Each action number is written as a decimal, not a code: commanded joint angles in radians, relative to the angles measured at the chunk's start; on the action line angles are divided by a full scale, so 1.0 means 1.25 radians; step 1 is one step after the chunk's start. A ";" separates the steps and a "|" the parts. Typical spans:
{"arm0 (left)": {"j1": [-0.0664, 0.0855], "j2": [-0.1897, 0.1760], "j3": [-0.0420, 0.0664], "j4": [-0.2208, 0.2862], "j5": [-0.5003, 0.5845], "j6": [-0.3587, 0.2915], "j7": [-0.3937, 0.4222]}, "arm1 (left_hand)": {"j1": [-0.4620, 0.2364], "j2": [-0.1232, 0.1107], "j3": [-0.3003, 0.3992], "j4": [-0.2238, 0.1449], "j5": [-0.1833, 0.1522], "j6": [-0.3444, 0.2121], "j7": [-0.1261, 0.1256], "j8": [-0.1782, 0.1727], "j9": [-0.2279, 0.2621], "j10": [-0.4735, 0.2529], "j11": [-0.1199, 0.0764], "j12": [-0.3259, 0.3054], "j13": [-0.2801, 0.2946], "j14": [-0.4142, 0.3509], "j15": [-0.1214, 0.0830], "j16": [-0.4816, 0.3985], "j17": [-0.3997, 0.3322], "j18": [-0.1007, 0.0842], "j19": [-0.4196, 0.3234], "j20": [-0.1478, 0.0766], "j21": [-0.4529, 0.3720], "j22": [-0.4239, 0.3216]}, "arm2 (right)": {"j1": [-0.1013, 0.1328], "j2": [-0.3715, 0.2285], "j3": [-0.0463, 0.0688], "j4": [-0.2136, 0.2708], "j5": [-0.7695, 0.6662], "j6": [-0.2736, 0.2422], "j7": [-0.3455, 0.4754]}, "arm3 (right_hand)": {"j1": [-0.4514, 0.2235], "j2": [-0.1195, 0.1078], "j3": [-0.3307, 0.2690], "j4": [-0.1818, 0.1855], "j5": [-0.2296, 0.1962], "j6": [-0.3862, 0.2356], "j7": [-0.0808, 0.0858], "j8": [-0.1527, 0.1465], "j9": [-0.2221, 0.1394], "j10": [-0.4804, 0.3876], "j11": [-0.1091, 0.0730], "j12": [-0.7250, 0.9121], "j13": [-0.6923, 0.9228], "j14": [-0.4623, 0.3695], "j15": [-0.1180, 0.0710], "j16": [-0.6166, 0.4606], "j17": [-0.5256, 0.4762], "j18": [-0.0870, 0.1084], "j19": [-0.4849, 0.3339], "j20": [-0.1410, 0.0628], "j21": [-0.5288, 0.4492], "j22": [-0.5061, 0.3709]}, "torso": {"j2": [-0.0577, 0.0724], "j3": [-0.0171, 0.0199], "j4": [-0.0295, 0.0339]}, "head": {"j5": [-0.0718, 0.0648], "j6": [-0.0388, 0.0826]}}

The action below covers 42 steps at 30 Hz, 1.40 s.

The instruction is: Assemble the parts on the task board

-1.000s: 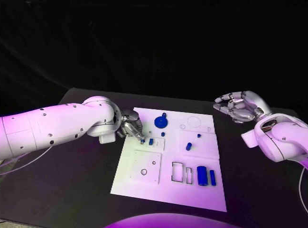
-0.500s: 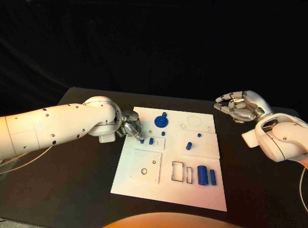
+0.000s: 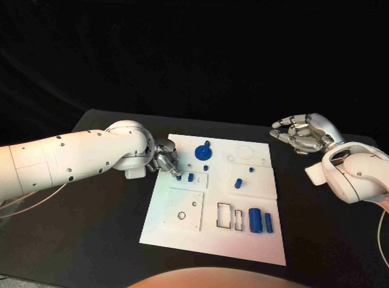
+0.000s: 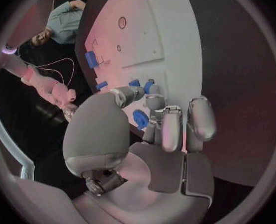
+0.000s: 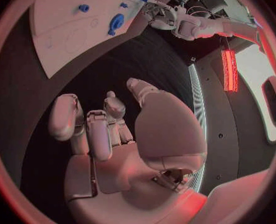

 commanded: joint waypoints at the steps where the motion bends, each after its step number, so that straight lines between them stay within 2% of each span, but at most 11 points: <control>1: 0.000 0.004 0.000 0.000 -0.005 0.023 0.001 | 0.005 0.003 0.185 -0.187 0.003 0.005 0.000 -0.004 0.000 0.005 -0.001 0.004 0.001 0.040 -0.005 0.002 0.033 -0.010 0.004 -0.003 0.003 0.000 | 0.000 0.000 0.000 0.001 -0.003 0.007 0.003 | 0.003 -0.001 0.002 0.005 0.005 -0.007 -0.001 0.005 -0.001 0.003 0.000 0.005 0.000 0.036 -0.007 -0.003 0.026 0.013 -0.004 -0.002 -0.002 0.000 | 0.000 0.0003 0.0008 | -0.001 -0.001; 12: 0.000 0.006 0.000 -0.005 -0.005 0.038 0.000 | 0.005 0.002 0.184 -0.188 0.003 0.006 0.000 -0.005 0.000 0.006 -0.002 0.006 0.004 0.040 -0.005 0.002 0.033 -0.010 0.004 -0.003 0.003 0.001 | 0.000 0.000 0.000 0.002 -0.003 0.006 0.004 | 0.003 -0.001 0.002 0.005 0.005 -0.007 -0.001 0.005 -0.001 0.003 0.000 0.005 0.000 0.036 -0.007 -0.003 0.026 0.013 -0.004 -0.002 -0.002 0.000 | -0.001 0.0004 0.0005 | 0.000 -0.002; 27: 0.000 0.009 0.000 -0.009 -0.005 0.027 0.000 | 0.005 0.001 0.185 -0.190 0.004 0.008 -0.001 -0.006 0.000 0.008 -0.002 0.006 0.006 0.040 -0.005 0.002 0.033 -0.011 0.005 -0.003 0.004 0.002 | 0.000 -0.002 0.000 0.003 -0.003 0.005 0.004 | 0.003 -0.001 0.002 0.005 0.005 -0.007 -0.001 0.005 -0.001 0.003 0.000 0.005 0.000 0.036 -0.007 -0.003 0.026 0.013 -0.004 -0.002 -0.002 0.000 | 0.000 -0.0002 0.0008 | -0.002 -0.002; 38: -0.001 0.029 -0.002 -0.021 -0.006 0.043 0.002 | 0.006 0.000 0.185 -0.191 0.006 0.010 -0.002 -0.007 0.000 0.009 -0.003 0.007 0.007 0.040 -0.006 0.002 0.033 -0.011 0.006 -0.003 0.005 0.004 | 0.000 -0.001 0.000 0.003 -0.003 0.006 0.003 | 0.004 -0.002 0.002 0.006 0.006 -0.008 -0.002 0.008 -0.001 0.002 0.000 0.004 -0.003 0.035 -0.007 -0.004 0.024 0.014 -0.005 -0.002 -0.004 -0.001 | 0.002 -0.0009 -0.0008 | -0.003 -0.005; 42: -0.002 0.034 -0.002 -0.023 -0.006 0.049 0.002 | 0.006 -0.001 0.185 -0.192 0.006 0.011 -0.002 -0.007 0.000 0.010 -0.003 0.007 0.008 0.040 -0.006 0.002 0.033 -0.011 0.006 -0.003 0.005 0.005 | 0.000 -0.002 0.000 0.003 -0.003 0.006 0.003 | 0.004 -0.002 0.002 0.006 0.006 -0.008 -0.002 0.008 -0.001 0.002 0.000 0.004 -0.003 0.035 -0.007 -0.004 0.024 0.014 -0.005 -0.002 -0.004 -0.001 | 0.000 -0.0008 0.0003 | -0.005 -0.008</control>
